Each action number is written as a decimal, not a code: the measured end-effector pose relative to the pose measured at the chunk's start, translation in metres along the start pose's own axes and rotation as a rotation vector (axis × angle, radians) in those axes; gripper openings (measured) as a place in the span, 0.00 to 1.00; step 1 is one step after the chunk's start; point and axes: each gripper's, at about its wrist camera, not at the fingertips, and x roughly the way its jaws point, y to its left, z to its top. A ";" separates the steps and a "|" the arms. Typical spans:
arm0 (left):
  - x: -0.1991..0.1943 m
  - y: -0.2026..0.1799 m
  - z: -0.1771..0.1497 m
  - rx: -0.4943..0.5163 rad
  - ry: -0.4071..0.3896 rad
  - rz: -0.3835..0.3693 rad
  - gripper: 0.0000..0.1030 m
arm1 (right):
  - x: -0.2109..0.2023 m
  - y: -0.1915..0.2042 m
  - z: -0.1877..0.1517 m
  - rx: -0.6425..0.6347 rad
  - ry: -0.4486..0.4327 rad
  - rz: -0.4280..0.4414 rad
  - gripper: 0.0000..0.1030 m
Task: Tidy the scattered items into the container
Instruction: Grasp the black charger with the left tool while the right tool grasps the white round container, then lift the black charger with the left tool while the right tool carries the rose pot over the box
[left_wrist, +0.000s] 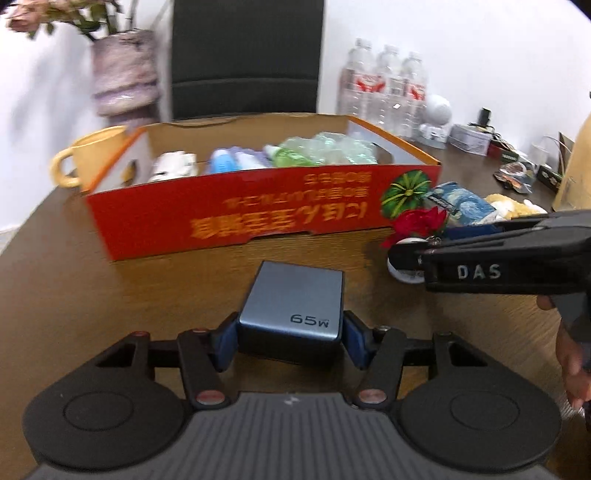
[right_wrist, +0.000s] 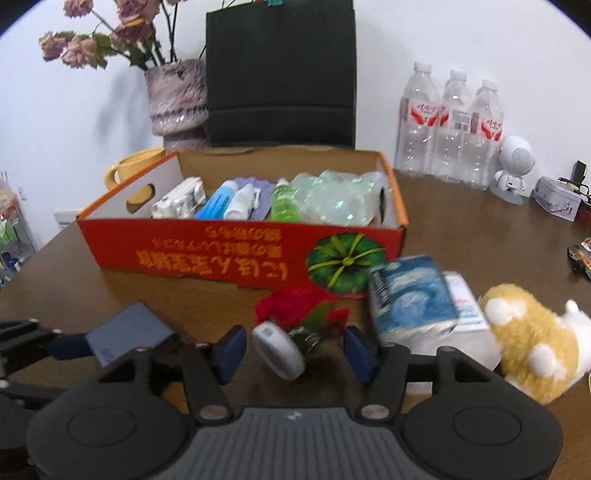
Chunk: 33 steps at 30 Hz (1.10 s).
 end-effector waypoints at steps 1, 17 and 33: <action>-0.004 0.003 -0.002 -0.012 -0.005 0.004 0.56 | -0.001 0.003 -0.003 -0.006 -0.007 -0.014 0.61; -0.025 0.012 -0.005 -0.052 -0.047 -0.001 0.54 | -0.017 0.033 -0.033 -0.055 -0.106 -0.111 0.08; -0.061 0.011 0.007 -0.083 -0.118 -0.042 0.53 | -0.084 0.059 -0.043 -0.253 -0.190 -0.131 0.01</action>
